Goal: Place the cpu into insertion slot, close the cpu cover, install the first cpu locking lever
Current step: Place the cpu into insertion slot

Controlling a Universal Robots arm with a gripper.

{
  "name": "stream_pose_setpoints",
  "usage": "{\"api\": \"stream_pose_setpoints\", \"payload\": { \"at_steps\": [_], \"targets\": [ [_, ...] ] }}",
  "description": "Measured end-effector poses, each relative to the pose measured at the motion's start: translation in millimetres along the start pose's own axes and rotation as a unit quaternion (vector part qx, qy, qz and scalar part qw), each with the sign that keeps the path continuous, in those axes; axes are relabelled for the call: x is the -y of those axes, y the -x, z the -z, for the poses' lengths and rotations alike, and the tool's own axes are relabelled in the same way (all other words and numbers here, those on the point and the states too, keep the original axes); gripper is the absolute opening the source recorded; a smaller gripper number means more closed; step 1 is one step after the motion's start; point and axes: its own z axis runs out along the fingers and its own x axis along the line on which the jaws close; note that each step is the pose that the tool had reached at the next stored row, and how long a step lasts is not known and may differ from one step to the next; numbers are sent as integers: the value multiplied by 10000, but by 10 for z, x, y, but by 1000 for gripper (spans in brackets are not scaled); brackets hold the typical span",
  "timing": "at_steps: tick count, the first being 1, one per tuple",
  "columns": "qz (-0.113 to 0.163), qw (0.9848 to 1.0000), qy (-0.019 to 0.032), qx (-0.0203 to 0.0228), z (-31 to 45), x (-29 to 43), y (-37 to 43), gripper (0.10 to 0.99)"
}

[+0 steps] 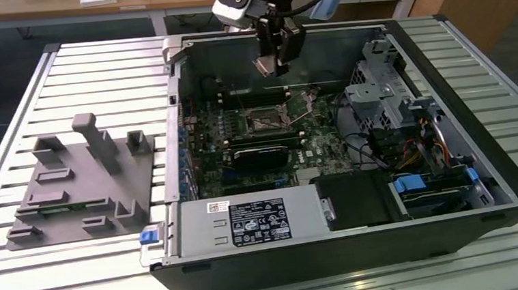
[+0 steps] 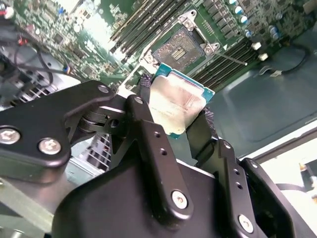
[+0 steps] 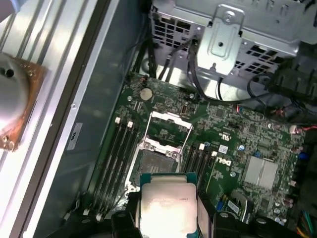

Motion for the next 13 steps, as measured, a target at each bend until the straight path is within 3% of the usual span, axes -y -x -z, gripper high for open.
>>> {"api": "stream_pose_setpoints", "payload": {
  "at_steps": [6,13],
  "targets": [
    [-497,9988,8,52,-45,4,1,541],
    [-1006,9949,17,97,-73,13,0,541]
  ]
}}
